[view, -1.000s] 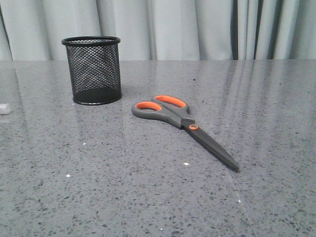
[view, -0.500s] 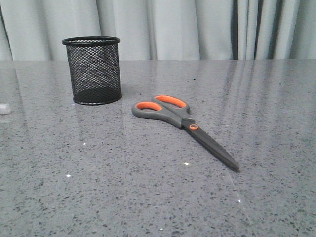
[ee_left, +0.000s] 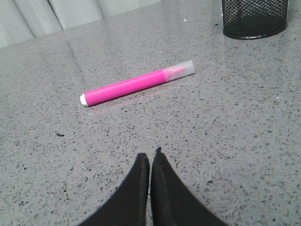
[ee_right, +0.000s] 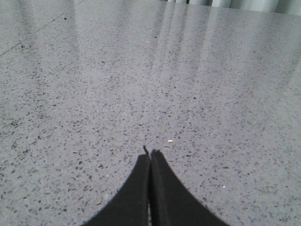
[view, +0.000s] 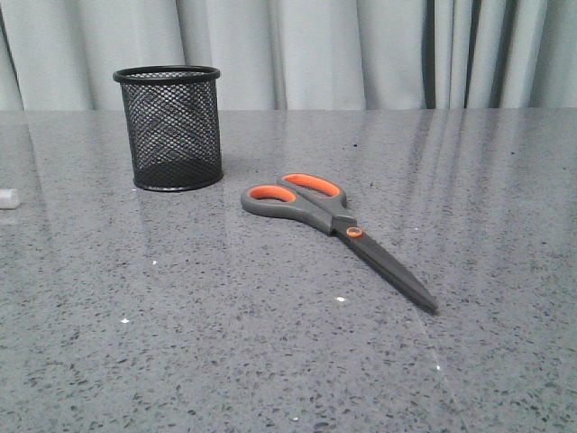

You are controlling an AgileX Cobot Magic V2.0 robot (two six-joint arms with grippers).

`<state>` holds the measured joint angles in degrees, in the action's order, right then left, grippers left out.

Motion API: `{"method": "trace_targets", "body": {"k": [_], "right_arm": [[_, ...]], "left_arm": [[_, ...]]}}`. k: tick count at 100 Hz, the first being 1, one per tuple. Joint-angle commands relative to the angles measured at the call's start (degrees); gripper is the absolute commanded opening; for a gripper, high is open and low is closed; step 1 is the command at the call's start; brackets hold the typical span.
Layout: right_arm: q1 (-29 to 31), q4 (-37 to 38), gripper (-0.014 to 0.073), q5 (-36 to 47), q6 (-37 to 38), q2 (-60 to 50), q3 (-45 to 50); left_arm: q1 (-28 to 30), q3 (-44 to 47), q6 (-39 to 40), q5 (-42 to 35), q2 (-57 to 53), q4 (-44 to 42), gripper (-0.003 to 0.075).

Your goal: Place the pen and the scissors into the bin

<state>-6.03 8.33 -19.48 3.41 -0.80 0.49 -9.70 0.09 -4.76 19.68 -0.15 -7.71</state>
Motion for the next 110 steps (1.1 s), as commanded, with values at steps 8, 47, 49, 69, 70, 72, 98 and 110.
{"method": "trace_targets", "body": {"k": [8, 47, 49, 69, 70, 72, 98, 110], "right_arm": [[0.3, 0.1, -0.0068, 1.7, 0.0, -0.8, 1.1], [0.3, 0.2, -0.0068, 1.7, 0.0, -0.8, 1.1], [0.3, 0.2, -0.0068, 1.7, 0.0, -0.8, 1.1], [0.3, 1.2, -0.0068, 4.0, 0.0, -0.8, 1.1], [0.3, 1.2, -0.0068, 4.1, 0.0, -0.8, 1.1], [0.3, 1.2, -0.0068, 4.2, 0.0, -0.8, 1.1], [0.3, 5.2, -0.0068, 9.4, 0.0, -0.8, 1.1], [0.3, 5.9, -0.0068, 18.1, 0.0, -0.8, 1.1]], "left_arm": [[-0.3, 1.3, 0.6, -3.4, -1.6, 0.0, -0.0021], [-0.3, 1.3, 0.6, -3.4, -1.6, 0.0, -0.0021], [-0.3, 1.3, 0.6, -3.4, -1.6, 0.0, -0.0021], [-0.3, 1.3, 0.6, -3.4, -1.6, 0.0, -0.0021], [-0.3, 1.3, 0.6, -3.4, -1.6, 0.0, -0.0021], [-0.3, 1.3, 0.6, -3.4, -1.6, 0.0, -0.0021], [-0.3, 1.3, 0.6, -3.4, -1.6, 0.0, -0.0021], [-0.3, 1.3, 0.6, -3.4, -1.6, 0.0, -0.0021]]}}
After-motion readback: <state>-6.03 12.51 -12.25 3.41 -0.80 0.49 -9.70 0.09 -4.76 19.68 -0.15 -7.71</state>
